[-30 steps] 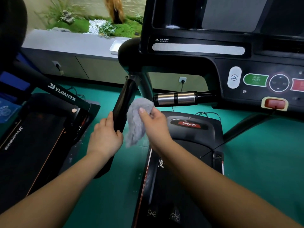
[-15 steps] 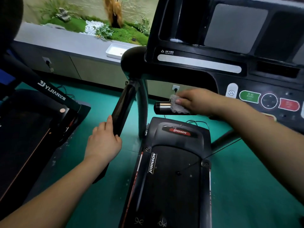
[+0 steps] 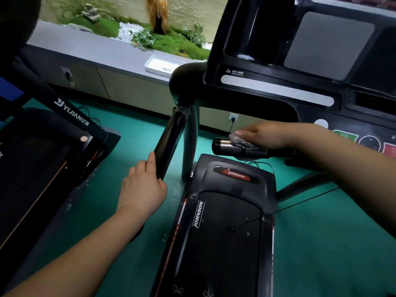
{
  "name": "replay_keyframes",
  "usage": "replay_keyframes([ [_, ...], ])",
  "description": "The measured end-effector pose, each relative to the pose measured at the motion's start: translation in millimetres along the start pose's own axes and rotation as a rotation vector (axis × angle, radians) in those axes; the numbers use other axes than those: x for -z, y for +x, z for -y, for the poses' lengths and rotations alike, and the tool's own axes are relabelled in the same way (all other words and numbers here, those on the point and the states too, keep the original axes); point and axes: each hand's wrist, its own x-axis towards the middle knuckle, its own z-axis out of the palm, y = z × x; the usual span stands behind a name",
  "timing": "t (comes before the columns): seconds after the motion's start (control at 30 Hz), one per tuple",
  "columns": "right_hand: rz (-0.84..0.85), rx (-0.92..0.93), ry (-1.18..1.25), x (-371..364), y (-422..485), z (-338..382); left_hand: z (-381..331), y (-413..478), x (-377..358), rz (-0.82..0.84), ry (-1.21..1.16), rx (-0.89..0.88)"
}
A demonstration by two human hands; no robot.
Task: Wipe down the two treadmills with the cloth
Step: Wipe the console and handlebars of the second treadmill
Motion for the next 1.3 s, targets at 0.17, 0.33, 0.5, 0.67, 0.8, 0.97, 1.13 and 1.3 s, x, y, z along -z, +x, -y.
replay_keyframes([
  [0.17,-0.028,0.049,0.005,-4.7,17.6,23.8,-0.6,0.9,1.5,0.015,-0.003,0.006],
  [0.33,-0.159,0.248,-0.184,-17.6,16.7,36.7,-1.8,-0.5,1.8,0.014,-0.007,0.007],
  [0.5,-0.357,0.357,-0.42,-37.9,6.0,39.6,-1.4,-1.5,3.7,0.016,-0.028,0.01],
  [0.67,-0.488,0.383,-0.267,-47.3,-8.0,20.9,-0.1,-0.6,3.9,0.017,-0.035,0.008],
  [0.8,-0.666,0.234,0.006,-46.8,-21.1,6.9,-0.4,0.3,3.4,0.021,-0.045,0.012],
  [0.97,-0.974,0.178,0.325,-40.1,-36.9,12.2,-1.0,3.1,11.8,0.057,-0.027,0.063],
  [1.13,-1.081,0.181,0.331,-19.8,-64.9,-2.5,-55.1,23.8,47.4,-0.15,-0.293,0.029],
  [1.3,-1.275,0.048,0.085,8.0,-73.8,-50.6,-132.3,74.8,83.2,-0.373,-0.462,-0.114],
])
